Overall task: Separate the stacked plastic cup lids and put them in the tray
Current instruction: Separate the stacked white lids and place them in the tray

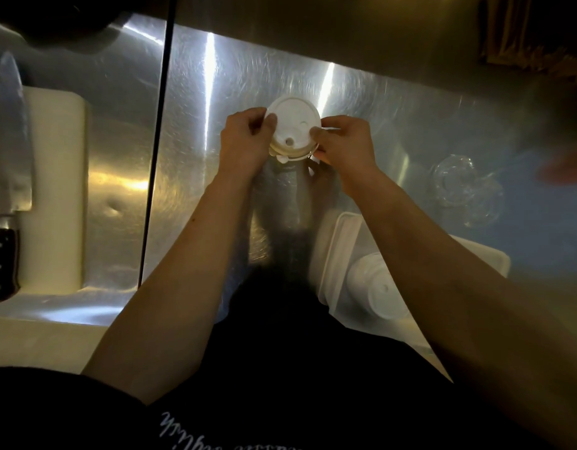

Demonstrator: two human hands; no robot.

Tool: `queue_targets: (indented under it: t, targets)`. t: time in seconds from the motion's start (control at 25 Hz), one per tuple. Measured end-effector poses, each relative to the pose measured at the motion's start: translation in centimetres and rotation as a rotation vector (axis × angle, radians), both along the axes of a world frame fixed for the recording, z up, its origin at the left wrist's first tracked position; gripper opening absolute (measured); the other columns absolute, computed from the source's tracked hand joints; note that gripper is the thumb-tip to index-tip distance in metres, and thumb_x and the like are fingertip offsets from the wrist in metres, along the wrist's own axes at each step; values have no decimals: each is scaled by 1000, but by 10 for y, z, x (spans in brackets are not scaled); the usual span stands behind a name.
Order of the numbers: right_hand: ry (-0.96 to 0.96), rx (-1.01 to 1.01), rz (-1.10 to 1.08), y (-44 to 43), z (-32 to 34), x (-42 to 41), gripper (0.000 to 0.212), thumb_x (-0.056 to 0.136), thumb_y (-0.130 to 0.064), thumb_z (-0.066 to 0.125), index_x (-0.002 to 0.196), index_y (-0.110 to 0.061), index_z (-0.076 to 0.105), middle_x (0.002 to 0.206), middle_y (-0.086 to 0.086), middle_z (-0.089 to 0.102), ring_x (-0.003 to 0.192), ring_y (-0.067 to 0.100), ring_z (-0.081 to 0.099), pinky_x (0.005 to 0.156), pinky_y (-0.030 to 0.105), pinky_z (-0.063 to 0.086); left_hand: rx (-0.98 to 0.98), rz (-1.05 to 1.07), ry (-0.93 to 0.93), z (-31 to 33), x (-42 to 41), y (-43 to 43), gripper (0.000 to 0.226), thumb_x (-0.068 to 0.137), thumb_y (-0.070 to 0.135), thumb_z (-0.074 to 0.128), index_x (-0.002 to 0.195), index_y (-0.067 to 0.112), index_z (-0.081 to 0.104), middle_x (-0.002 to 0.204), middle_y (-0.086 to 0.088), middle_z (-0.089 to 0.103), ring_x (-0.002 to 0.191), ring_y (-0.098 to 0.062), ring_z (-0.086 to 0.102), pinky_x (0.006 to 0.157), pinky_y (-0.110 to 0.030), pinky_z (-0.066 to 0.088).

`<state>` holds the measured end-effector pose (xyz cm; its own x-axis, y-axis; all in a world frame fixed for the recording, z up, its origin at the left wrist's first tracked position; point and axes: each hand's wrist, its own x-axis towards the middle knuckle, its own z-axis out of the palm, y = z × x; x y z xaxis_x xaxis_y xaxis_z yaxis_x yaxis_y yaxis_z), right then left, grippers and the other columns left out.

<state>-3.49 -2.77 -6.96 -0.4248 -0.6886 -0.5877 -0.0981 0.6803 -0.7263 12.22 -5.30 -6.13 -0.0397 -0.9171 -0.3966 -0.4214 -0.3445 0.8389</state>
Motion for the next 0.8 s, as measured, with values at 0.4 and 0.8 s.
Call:
queue_targets:
  t: [0.4,0.8]
  targets:
    - [66,15,3,-1,-3,6,32,81,-21,73,111,-10,70,103,8,74,93,22,73,85,41,62,-66,-19,-58,-7,2,-1,28,95,24,57,118,12,67,112,-3,72,102,-10,67,91,-20,53]
    - [90,19,22,4,7,16,33,80,-20,75,111,-11,67,105,8,73,95,22,72,86,41,62,-120,-60,-149,-9,4,-8,34,97,25,54,127,11,62,121,-8,68,111,-15,64,92,-16,46]
